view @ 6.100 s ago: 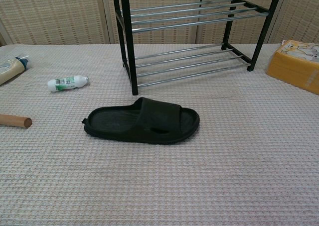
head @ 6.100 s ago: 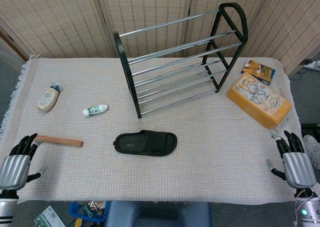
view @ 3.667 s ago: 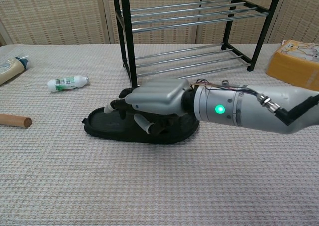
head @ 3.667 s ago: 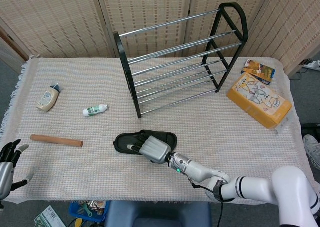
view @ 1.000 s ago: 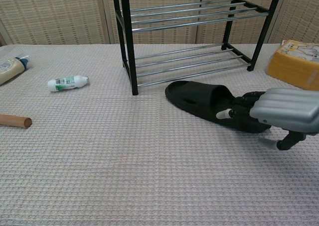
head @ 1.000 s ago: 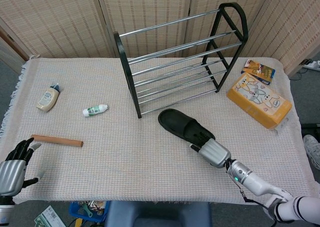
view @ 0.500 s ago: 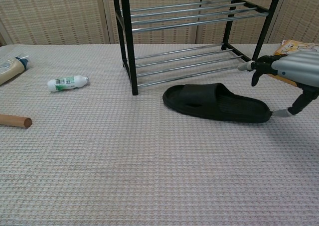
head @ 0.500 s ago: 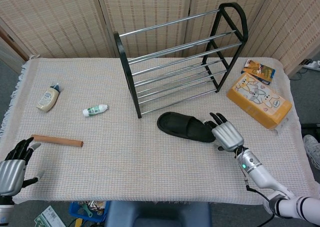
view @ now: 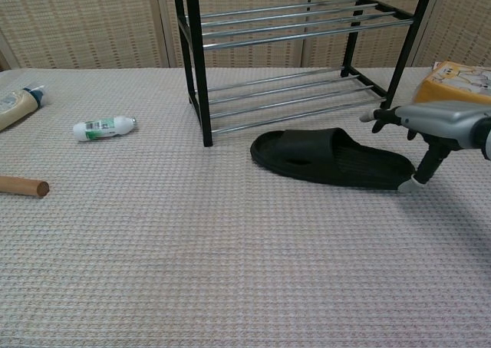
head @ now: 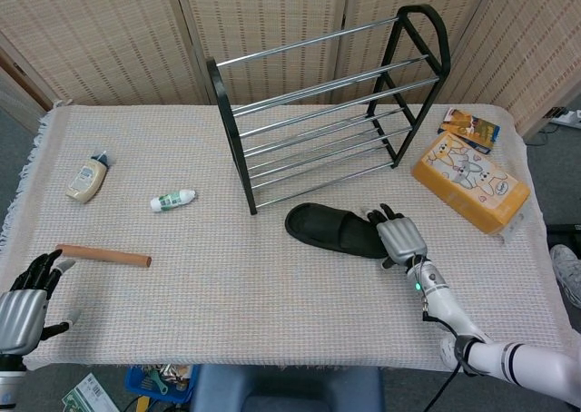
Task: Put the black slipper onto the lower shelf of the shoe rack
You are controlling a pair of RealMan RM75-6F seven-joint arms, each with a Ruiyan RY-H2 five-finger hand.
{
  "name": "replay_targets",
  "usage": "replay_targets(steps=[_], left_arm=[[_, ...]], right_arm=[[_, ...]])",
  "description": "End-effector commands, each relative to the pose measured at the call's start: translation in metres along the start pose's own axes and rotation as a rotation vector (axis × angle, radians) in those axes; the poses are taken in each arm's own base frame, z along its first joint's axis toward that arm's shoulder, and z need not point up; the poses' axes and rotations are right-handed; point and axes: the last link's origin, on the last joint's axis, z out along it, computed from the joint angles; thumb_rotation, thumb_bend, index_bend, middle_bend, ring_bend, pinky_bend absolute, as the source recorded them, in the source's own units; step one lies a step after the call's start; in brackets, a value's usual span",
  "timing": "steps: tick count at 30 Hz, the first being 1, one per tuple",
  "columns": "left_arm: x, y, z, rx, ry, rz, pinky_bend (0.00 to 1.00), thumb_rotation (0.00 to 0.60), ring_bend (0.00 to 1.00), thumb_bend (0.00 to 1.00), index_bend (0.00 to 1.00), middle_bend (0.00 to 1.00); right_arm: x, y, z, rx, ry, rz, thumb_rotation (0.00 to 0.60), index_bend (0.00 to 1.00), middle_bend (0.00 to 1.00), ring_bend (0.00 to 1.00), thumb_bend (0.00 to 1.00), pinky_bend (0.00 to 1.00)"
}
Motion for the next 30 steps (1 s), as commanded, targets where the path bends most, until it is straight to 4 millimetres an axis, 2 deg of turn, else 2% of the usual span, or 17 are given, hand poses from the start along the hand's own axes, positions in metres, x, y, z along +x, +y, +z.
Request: replay_targets(steps=[1,12,30], left_arm=[[-0.001,-0.001,0.0,0.003,-0.002,0.0,0.25,0.6,0.1,0.24,0.2,0.1],[-0.002,-0.007,-0.002,0.023,-0.006,0.002,0.25,0.6,0.1,0.24,0.2,0.1],[-0.004,-0.008,-0.001,0.024,-0.016,0.004,0.25,0.6,0.1,0.24,0.2,0.1]], right_arm=[[0.001,-0.01,0.012,0.007,-0.01,-0.011,0.6,0.0,0.14,0.0,0.13,0.24],[0.018,-0.007,0.051,-0.072,0.048,-0.061,0.6,0.0,0.16,0.0,0.13,0.24],[0.01,-0.017,0.055,-0.02,-0.022,-0.144,0.6,0.0,0.18,0.0,0.16,0.23]])
